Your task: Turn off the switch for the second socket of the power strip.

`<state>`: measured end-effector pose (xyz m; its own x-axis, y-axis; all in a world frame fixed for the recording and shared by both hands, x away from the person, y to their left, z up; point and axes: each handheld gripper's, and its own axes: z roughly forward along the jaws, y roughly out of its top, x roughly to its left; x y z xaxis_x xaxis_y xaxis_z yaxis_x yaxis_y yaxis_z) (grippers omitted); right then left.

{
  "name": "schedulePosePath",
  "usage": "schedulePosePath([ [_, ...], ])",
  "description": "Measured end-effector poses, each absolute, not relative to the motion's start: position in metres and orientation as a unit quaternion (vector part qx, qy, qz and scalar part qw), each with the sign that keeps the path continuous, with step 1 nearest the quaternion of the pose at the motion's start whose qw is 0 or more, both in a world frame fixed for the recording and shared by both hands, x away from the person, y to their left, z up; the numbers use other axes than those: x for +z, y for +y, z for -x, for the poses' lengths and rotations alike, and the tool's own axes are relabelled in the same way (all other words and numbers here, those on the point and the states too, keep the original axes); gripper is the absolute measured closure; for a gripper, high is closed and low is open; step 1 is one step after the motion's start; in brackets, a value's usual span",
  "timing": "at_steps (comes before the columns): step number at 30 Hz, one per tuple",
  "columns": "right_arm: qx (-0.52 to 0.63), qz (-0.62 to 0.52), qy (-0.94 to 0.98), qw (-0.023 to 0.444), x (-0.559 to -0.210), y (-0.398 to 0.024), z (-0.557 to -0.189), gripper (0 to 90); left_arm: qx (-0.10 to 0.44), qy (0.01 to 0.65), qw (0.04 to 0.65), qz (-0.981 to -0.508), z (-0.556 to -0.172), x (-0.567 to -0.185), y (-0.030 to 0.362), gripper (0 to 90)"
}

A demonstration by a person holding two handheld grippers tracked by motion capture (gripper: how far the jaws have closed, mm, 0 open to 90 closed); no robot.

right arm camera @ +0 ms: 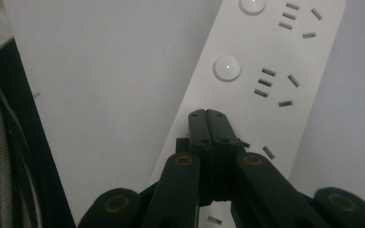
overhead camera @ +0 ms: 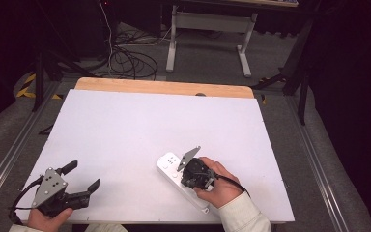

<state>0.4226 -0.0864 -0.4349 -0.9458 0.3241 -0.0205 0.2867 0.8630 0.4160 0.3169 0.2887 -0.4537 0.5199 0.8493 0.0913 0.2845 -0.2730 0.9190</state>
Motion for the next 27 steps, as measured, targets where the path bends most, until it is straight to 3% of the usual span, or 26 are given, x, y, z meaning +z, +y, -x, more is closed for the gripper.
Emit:
schedulePosePath([
  [27, 0.198, -0.156, 0.966, 0.058, -0.4348, -0.0823, -0.4203, 90.0, 0.306, 0.387, 0.460, -0.738, -0.3176, -0.4543, 0.2887, 12.1],
])
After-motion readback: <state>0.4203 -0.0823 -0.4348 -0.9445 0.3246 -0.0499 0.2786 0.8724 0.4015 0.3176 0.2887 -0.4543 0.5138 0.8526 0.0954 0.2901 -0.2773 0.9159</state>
